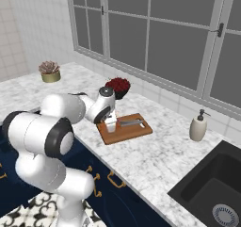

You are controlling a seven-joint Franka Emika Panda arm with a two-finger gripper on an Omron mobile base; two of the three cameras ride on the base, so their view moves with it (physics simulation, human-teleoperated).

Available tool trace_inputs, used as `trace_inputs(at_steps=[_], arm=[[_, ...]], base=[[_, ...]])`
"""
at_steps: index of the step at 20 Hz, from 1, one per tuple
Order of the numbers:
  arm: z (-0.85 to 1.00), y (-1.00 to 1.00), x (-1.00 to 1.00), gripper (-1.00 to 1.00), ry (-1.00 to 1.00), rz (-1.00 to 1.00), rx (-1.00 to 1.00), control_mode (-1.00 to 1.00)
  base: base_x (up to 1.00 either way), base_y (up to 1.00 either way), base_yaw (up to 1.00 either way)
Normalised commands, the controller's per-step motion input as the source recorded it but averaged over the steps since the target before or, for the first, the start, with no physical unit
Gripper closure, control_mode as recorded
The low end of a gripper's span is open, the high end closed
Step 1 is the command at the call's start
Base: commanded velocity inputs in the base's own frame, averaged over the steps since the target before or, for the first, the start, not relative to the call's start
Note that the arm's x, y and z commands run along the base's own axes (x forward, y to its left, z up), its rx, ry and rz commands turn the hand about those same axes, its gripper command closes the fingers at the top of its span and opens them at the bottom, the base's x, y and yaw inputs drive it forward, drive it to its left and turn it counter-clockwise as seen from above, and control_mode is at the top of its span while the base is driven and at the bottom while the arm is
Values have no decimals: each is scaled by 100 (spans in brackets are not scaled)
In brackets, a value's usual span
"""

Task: Pick up the knife from the drawer and place it on the cutting board. Then place the meat from the plate to the cutting board.

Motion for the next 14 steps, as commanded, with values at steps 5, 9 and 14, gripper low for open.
trace_inputs(at_steps=[5,9,14], arm=[[100,40,-88,-100,0,37,-9,-100],[94,35,-93,-100,0,40,-27,-100],[28,18,-100,-100,0,32,-18,-100]], base=[[0,0,0],[0,0,0],[0,0,0]])
